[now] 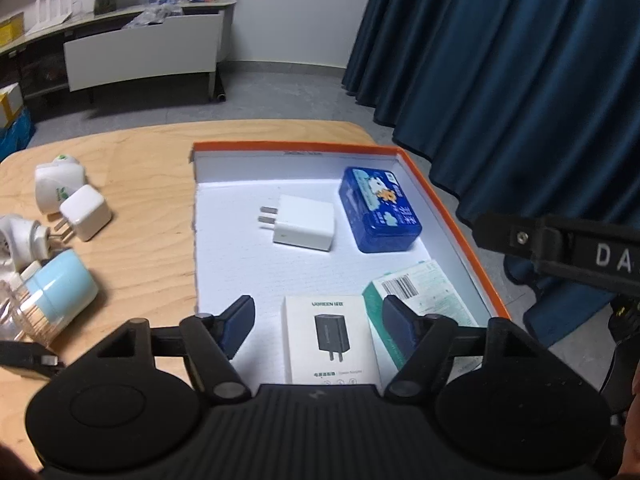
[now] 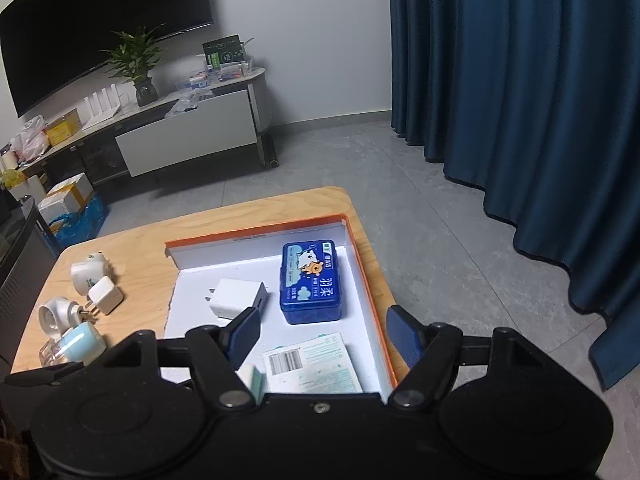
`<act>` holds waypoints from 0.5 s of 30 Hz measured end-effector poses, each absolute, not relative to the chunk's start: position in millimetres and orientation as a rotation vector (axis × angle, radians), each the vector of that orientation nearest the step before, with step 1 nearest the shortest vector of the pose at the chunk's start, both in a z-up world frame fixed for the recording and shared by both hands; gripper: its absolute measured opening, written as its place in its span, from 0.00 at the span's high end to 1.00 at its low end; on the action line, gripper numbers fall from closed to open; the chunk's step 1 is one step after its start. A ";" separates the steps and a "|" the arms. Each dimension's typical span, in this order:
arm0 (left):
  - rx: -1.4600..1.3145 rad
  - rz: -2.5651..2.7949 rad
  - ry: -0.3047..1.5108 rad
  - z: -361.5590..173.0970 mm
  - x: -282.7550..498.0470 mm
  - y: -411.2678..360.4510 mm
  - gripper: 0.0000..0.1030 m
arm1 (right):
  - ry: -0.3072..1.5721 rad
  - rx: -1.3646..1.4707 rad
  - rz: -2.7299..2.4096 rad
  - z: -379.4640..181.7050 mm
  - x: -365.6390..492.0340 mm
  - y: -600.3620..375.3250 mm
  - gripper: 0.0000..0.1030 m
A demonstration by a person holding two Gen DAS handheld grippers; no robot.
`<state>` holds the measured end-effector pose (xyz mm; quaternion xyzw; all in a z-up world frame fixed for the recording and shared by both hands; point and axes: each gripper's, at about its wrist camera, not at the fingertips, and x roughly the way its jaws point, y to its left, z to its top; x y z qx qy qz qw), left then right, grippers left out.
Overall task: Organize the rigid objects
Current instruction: 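Lower bandage box into box and open right tool while left tool lowers UGREEN box, then move left tool toward glass diffuser bottle while right tool approaches light-blue toothpick jar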
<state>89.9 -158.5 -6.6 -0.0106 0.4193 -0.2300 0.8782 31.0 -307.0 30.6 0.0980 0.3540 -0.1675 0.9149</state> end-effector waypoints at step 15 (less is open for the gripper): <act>0.024 -0.314 0.826 17.2 93.3 -118.9 0.11 | 0.764 0.178 -0.290 25.2 39.1 -273.1 0.16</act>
